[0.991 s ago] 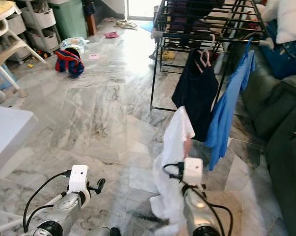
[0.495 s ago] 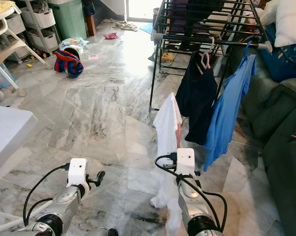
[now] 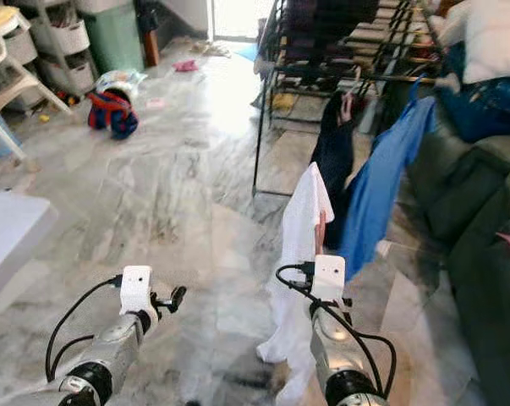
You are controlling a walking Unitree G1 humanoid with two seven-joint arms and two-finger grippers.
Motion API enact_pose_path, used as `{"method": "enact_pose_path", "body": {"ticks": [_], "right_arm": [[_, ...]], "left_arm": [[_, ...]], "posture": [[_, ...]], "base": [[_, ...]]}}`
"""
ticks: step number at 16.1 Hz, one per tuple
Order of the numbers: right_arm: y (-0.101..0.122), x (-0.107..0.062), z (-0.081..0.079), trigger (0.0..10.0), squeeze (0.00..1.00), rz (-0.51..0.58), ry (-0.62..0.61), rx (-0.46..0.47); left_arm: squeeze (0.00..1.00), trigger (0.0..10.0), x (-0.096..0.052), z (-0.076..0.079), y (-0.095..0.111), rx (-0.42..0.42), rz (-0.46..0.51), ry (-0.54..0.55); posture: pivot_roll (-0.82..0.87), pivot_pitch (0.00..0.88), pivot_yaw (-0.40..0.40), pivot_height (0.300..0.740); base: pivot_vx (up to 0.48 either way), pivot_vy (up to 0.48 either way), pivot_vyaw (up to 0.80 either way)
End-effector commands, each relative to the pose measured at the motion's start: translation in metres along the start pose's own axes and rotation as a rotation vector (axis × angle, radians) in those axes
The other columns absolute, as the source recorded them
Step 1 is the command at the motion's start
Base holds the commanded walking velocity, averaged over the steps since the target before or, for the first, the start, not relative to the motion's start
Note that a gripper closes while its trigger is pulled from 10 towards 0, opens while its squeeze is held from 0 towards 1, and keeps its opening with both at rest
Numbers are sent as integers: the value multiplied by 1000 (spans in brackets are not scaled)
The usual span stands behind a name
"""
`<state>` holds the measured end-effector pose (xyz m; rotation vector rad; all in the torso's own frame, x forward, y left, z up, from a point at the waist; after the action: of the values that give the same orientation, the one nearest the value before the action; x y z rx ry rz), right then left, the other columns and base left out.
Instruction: Hang hanger
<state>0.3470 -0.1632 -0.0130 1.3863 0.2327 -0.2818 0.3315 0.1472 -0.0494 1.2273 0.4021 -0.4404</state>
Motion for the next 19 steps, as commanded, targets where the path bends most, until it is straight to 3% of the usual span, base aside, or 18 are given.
{"method": "enact_pose_path", "body": {"ticks": [1,10,19], "right_arm": [[10,2,5,10000,0,40,-9,-4],[9,1,0,10000,0,44,10,22],[3,-1,-8,10000,0,22,42,35]], "left_arm": [[0,10000,3,7,9,0,22,-18],[0,10000,3,12,8,15,13,-49],[0,10000,3,11,5,23,2,-48]], "posture": [[-72,72,-31,740],[-83,95,-7,740],[-82,105,-5,740]], "base": [[394,0,0],[432,0,0],[335,342,0]]}}
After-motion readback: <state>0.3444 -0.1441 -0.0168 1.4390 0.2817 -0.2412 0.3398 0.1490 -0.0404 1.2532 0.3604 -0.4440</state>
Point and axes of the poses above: a point about 5 cm out from each wrist's last joint towards the gripper, its own x axis pointing out of the wrist towards the gripper, its own y axis along the axis of the wrist's last joint, z = x × y, the point moved 6 cm from there along x, pointing out of the wrist towards the gripper, and after that the axes turned 12 degrees about -x, right-handed, at the moved point
